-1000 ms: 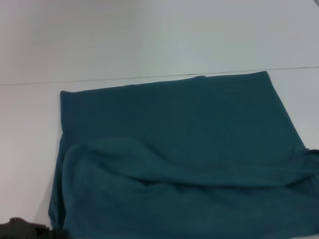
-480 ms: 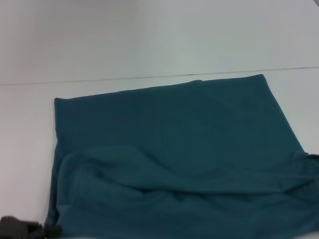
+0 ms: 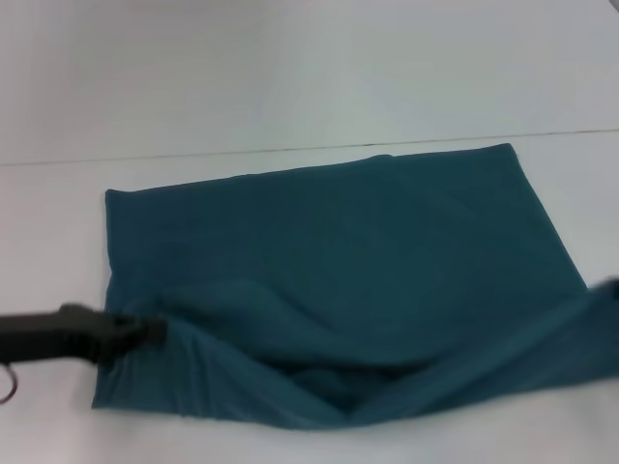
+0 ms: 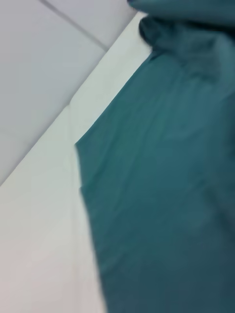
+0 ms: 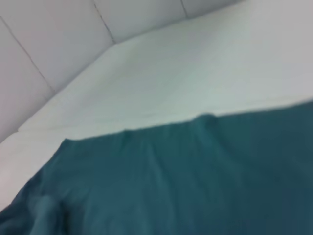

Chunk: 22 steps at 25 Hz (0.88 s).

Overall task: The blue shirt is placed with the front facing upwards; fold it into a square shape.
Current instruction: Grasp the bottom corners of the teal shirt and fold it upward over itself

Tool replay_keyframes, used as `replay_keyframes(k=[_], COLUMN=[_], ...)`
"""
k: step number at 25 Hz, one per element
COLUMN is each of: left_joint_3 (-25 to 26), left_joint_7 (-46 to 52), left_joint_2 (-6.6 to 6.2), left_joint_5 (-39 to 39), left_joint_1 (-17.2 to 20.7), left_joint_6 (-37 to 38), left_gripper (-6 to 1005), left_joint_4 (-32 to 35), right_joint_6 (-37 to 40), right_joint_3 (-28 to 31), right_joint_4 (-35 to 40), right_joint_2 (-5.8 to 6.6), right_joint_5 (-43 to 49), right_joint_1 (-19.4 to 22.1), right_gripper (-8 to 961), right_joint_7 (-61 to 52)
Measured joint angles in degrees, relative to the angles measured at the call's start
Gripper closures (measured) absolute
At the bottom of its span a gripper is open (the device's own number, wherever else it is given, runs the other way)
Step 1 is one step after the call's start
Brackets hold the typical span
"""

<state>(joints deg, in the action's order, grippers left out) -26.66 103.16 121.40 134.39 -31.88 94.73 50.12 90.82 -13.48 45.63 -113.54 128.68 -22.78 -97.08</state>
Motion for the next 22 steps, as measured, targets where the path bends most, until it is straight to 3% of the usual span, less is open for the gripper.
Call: replay_keyframes(k=[6,10,13,22], left_joint_3=[-0.16,-1.27,-1.66,-5.19], left_joint_7=[1.79,4.86,5.29,4.68], left_joint_2=[-0.24,0.52,0.65,0.91], left_joint_5=[-0.62,-1.05,-1.29,-1.47], left_joint_1=[-6.26,-9.31,-11.66,-17.51], left_joint_6=[-13.06,-26.5,-33.43,-53.64], left_gripper=[999,999,999,999], left_joint_4=[-3.52,-5.11,-7.78,-16.44], right_joint_6=[-8.14,-20.76,-26.5,-51.36], right_joint_3=[-2.33,-6.0,-7.79,-17.03], right_joint_4=[-0.88,-5.93,-9.04,-19.19], right_joint_2=[0.86,1.19,1.43,0.7], right_joint_5=[0.03,0.02,0.02,-0.45], right_joint_1=[-6.08,-12.42,-14.74,-22.55], right_gripper=[934,934,933,933], right_joint_7=[-1.9,-1.99,-1.72,1.97])
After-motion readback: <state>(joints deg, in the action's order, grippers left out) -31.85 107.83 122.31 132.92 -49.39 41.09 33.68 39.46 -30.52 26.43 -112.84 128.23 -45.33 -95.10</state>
